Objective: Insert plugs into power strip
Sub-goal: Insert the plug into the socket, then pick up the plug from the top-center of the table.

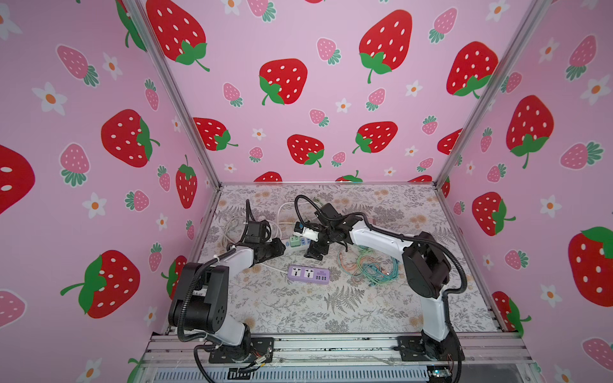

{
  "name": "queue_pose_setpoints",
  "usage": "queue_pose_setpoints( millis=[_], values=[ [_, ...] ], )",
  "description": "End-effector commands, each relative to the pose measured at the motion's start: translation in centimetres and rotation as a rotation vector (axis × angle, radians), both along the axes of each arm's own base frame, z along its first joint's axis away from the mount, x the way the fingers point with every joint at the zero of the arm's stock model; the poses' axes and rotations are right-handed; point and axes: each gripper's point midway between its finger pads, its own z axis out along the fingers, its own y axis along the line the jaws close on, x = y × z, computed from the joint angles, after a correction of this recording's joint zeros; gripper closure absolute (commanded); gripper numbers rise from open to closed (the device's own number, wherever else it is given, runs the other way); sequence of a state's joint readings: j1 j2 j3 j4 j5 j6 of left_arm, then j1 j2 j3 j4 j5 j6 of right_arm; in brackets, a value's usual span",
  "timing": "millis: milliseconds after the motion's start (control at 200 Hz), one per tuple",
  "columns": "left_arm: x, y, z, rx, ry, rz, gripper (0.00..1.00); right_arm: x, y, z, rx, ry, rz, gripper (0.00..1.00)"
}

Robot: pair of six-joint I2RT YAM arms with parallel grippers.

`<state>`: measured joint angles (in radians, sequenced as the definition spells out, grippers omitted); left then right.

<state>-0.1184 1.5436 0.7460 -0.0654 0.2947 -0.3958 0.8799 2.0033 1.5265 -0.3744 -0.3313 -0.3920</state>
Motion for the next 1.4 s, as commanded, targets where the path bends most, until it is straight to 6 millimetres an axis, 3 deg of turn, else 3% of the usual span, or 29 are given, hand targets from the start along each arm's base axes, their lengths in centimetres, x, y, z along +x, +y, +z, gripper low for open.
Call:
queue_pose_setpoints(
  millis=[0, 190, 385, 625, 940, 1191, 1396],
  values=[
    [0.7, 0.2, 1.5, 0.007, -0.026, 0.013, 0.56, 0.6, -0.5, 2.8, 0.098, -0.037, -0.046, 0.09],
    [0.5, 0.4, 2.2, 0.01, -0.033, 0.02, 0.52, 1.7, -3.0, 3.9, 0.142, -0.053, -0.141, 0.13],
    [0.2, 0.9, 3.5, 0.02, -0.032, 0.043, 0.45, 5.2, -5.9, 4.7, 0.155, -0.122, -0.335, 0.19],
    [-0.3, 0.6, 5.9, -0.018, -0.057, 0.051, 0.38, 9.1, -8.5, 4.2, 0.122, -0.175, -0.552, 0.29],
    [-1.0, 0.4, 9.3, -0.034, -0.085, 0.034, 0.3, 13.5, -8.5, 1.3, 0.043, -0.195, -0.729, 0.36],
    [-1.9, 0.4, 12.2, -0.05, -0.133, 0.03, 0.29, 15.1, -8.3, -1.1, -0.005, -0.159, -0.751, 0.42],
    [-2.6, -0.4, 14.6, -0.134, -0.169, 0.011, 0.29, 15.2, -8.3, -2.6, -0.007, -0.083, -0.734, 0.43]
  ],
)
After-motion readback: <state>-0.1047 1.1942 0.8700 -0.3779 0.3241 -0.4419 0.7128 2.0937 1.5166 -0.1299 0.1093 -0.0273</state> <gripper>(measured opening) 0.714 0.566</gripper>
